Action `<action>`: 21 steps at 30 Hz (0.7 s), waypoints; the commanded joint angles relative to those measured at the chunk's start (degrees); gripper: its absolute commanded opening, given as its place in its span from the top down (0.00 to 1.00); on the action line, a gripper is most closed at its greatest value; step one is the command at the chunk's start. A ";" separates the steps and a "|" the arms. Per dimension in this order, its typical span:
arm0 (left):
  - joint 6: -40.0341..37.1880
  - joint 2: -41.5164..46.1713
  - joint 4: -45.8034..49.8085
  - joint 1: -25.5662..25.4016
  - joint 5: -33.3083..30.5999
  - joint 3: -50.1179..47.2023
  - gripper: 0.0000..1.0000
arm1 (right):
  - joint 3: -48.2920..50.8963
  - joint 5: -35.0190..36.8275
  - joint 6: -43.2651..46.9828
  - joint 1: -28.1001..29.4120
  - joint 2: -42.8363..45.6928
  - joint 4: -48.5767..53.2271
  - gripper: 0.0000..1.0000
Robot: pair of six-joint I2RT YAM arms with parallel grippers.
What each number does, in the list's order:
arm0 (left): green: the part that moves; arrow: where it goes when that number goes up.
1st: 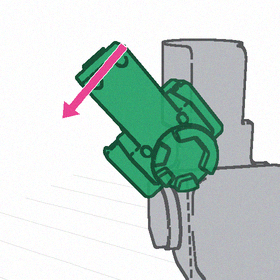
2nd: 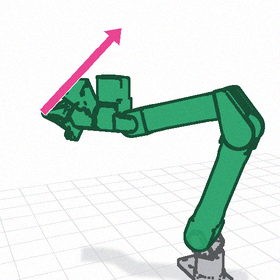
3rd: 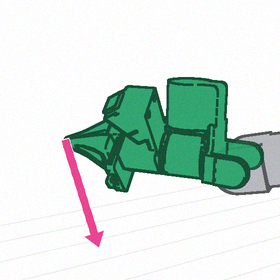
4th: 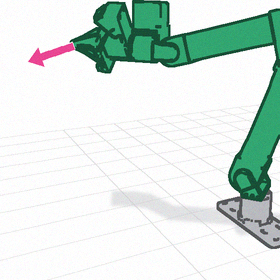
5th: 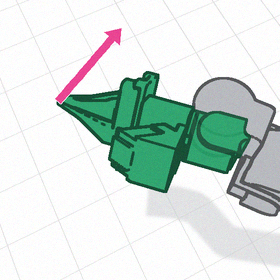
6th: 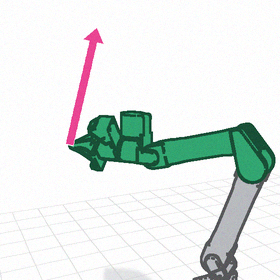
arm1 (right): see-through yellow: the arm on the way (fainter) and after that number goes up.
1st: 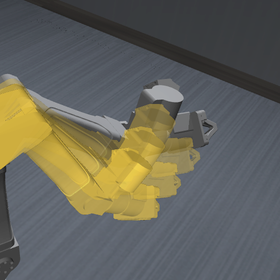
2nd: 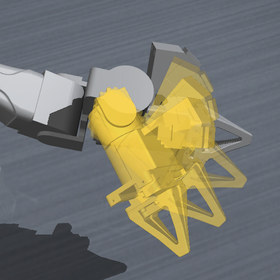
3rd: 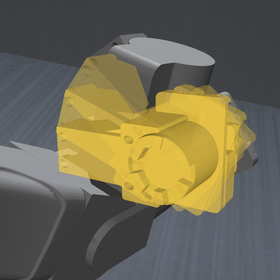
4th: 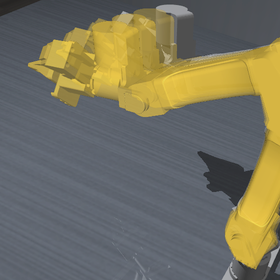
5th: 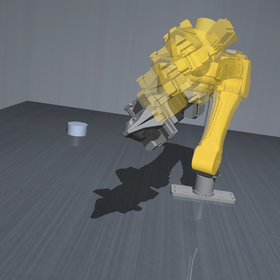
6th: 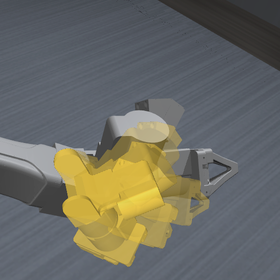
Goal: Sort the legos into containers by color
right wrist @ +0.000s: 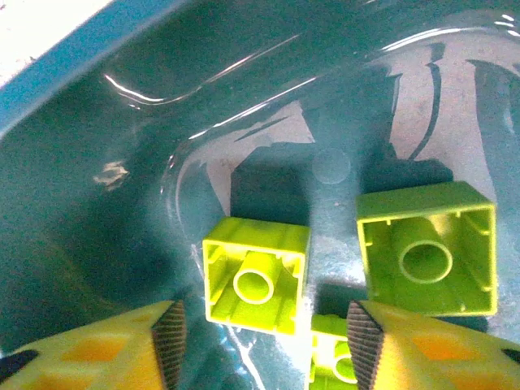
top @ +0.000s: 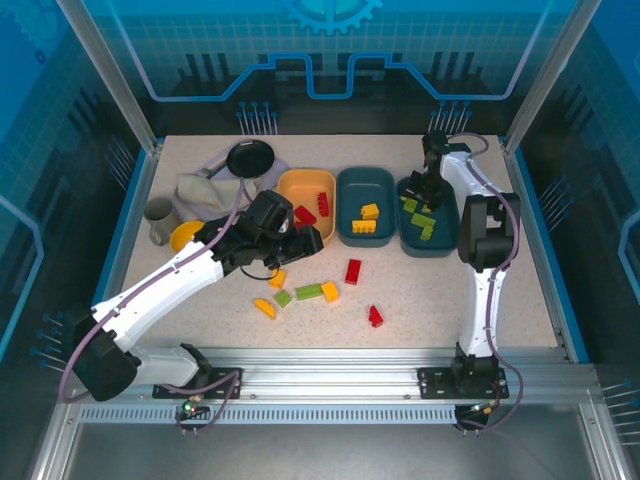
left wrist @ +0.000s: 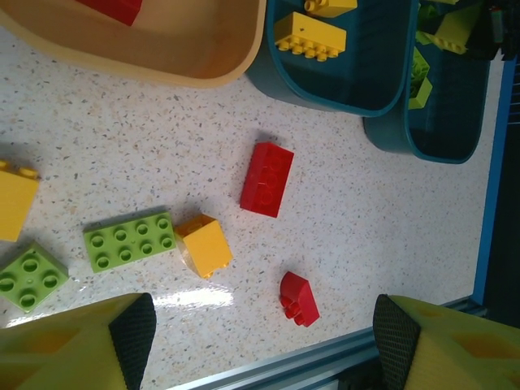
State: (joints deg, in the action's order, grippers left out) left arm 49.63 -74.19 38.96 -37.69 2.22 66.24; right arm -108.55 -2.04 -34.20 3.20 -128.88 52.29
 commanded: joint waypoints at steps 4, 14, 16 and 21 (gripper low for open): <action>1.29 1.26 2.77 -0.60 -0.35 0.98 0.26 | -1.77 1.45 1.73 0.92 8.18 1.85 0.38; -5.93 -15.06 8.81 -4.83 -2.15 11.48 0.30 | 31.51 1.55 2.74 11.41 45.02 -12.92 0.37; -7.17 -20.17 10.06 -6.12 -2.96 14.85 0.30 | 42.12 -3.74 1.19 13.38 54.83 -18.25 0.35; -9.35 -33.99 14.77 -10.14 -6.63 25.47 0.25 | 57.25 -4.55 -3.11 21.11 72.87 -12.75 0.30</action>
State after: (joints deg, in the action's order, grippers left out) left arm 43.38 -103.39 48.23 -45.71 -1.15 86.87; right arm -56.93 -4.19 -33.98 21.71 -61.01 38.09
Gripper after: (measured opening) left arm 0.739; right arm 0.691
